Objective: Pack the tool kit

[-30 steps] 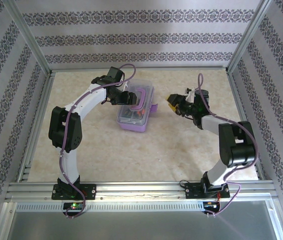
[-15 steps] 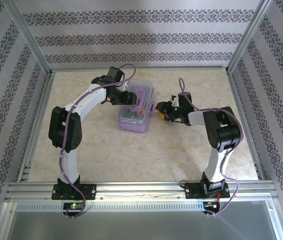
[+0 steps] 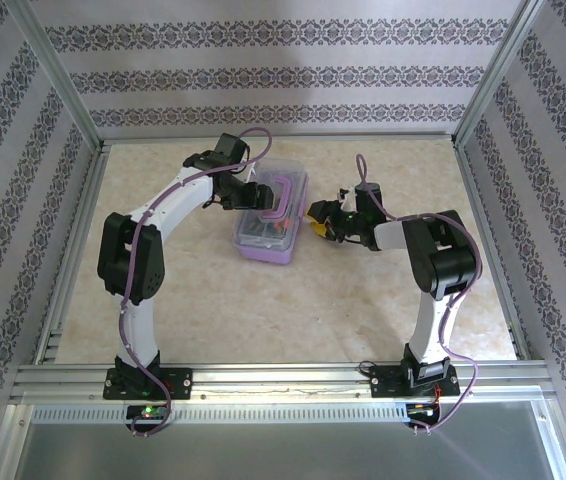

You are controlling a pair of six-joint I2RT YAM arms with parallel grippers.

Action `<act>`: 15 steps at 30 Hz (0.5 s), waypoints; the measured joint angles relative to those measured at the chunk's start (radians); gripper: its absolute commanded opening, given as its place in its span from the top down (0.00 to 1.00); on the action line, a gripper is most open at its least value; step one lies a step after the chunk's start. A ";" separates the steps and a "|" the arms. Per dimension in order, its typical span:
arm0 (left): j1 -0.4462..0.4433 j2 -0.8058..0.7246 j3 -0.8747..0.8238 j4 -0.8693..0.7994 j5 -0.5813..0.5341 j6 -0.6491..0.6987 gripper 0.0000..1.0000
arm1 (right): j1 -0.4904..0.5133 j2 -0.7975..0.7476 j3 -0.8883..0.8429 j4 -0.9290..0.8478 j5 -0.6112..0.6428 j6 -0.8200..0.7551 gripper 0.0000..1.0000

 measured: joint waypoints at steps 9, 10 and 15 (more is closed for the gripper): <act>-0.012 0.017 0.026 -0.019 -0.039 0.006 0.64 | -0.007 0.009 -0.028 0.117 -0.024 0.080 0.46; -0.013 0.018 0.028 -0.021 -0.039 0.007 0.64 | -0.008 0.009 -0.033 0.138 -0.027 0.087 0.46; -0.015 0.022 0.034 -0.026 -0.039 0.008 0.65 | -0.011 0.009 -0.046 0.246 -0.053 0.131 0.45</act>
